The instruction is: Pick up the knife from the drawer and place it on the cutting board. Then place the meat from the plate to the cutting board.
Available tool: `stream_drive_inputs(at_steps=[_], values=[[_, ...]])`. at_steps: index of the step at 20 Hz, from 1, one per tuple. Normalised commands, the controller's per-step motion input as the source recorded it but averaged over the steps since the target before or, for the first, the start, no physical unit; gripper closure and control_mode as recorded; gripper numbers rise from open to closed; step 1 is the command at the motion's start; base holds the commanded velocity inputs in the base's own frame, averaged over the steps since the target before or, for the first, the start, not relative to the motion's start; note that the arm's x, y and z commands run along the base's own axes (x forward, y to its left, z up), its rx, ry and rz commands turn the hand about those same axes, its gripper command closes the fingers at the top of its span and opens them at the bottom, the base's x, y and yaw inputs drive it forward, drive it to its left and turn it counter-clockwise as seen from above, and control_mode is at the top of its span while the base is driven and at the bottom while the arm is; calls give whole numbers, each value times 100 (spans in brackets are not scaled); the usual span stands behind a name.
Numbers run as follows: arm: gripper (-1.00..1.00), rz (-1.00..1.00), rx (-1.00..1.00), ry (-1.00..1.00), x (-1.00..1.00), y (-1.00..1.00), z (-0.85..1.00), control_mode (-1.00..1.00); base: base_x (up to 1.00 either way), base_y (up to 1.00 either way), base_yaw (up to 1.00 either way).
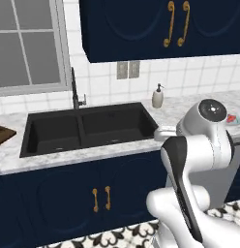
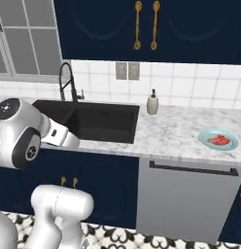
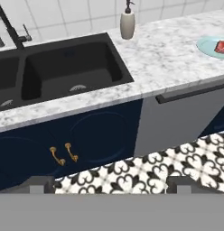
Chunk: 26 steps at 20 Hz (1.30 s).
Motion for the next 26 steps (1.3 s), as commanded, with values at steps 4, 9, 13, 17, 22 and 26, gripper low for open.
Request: stream_drive_inputs(at_steps=[4,9,13,17,22,26], values=[[-100,0,0,0,0,0,0,100,29,-100,16],[-100,0,0,0,0,0,0,100,21,-100,28],[-100,0,0,0,0,0,0,100,22,-100,19],[-100,0,0,0,0,0,0,100,47,-69,12],[-100,0,0,0,0,0,0,100,54,-43,0],[-100,0,0,0,0,0,0,100,55,-31,0]])
